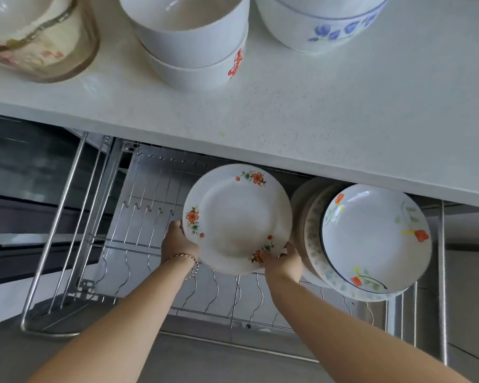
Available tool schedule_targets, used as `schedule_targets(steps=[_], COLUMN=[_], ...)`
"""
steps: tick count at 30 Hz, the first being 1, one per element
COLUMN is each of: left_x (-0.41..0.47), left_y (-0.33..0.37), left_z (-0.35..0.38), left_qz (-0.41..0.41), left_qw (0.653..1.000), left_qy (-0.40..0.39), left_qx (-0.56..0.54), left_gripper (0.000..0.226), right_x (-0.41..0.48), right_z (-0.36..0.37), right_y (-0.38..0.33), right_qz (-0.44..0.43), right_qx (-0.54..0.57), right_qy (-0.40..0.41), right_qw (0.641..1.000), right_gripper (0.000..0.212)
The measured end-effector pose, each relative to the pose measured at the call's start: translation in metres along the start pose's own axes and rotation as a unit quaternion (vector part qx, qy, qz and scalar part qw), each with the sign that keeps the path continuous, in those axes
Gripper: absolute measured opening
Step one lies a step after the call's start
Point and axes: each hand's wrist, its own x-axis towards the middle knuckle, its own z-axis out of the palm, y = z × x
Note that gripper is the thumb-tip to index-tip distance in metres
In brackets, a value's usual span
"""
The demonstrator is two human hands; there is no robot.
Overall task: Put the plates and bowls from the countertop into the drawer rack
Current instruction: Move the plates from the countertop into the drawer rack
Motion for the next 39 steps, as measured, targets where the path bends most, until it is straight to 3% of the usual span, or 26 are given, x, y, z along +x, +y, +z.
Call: schedule_targets(steps=[3,5,8,11,14,17,19,22,25,28,32,35,39], left_x=[0.000,-0.003,-0.010,-0.013,-0.016,-0.027,-0.040,-0.062,-0.088,-0.124,-0.181,-0.212,-0.238], left_y=[-0.007,-0.003,0.010,0.011,0.002,-0.002,-0.001,0.010,0.032,0.078,0.162,0.230,0.318], left_z=[0.007,0.010,0.013,0.016,0.016,0.009,0.000,-0.015,-0.030,-0.045,-0.055,-0.048,-0.025], left_qz=[0.034,0.012,-0.075,-0.130,-0.146,-0.189,-0.187,-0.055,0.068,0.135,0.224,0.221,0.163], left_qw=[0.996,0.989,0.943,0.905,0.876,0.886,0.930,0.977,0.966,0.961,0.953,0.958,0.957], left_qy=[-0.002,-0.025,-0.071,-0.086,-0.105,-0.157,-0.191,-0.203,-0.193,-0.172,-0.161,-0.180,-0.225], left_qx=[-0.083,-0.149,-0.316,-0.395,-0.448,-0.393,-0.252,0.015,0.160,0.170,0.124,0.011,-0.088], left_gripper=[0.056,0.067,0.074,0.080,0.063,0.041,0.029,0.015,0.021,0.031,0.032,0.016,0.021], right_x=[0.000,-0.001,0.000,0.001,-0.001,-0.008,-0.013,-0.023,-0.044,-0.065,-0.072,-0.066,-0.032], right_z=[0.006,0.006,0.007,0.008,0.006,-0.005,-0.017,-0.039,-0.078,-0.138,-0.226,-0.288,-0.354], right_y=[-0.003,-0.006,-0.005,-0.001,0.004,0.002,-0.002,-0.009,-0.027,-0.057,-0.112,-0.166,-0.231], right_qz=[0.027,0.043,0.046,0.046,0.029,0.012,0.008,0.010,0.006,-0.049,-0.101,-0.151,-0.197], right_qx=[0.035,0.051,0.056,0.068,0.088,0.082,0.006,-0.160,-0.239,-0.274,-0.229,-0.206,-0.188], right_qy=[0.007,0.007,0.010,0.008,0.004,-0.014,-0.042,-0.166,-0.297,-0.337,-0.301,-0.261,-0.233], right_qw=[0.999,0.998,0.997,0.997,0.996,0.996,0.999,0.973,0.925,0.900,0.920,0.931,0.934], right_gripper=[0.044,0.046,0.049,0.056,0.057,0.059,0.050,0.042,0.039,0.032,0.025,0.024,0.021])
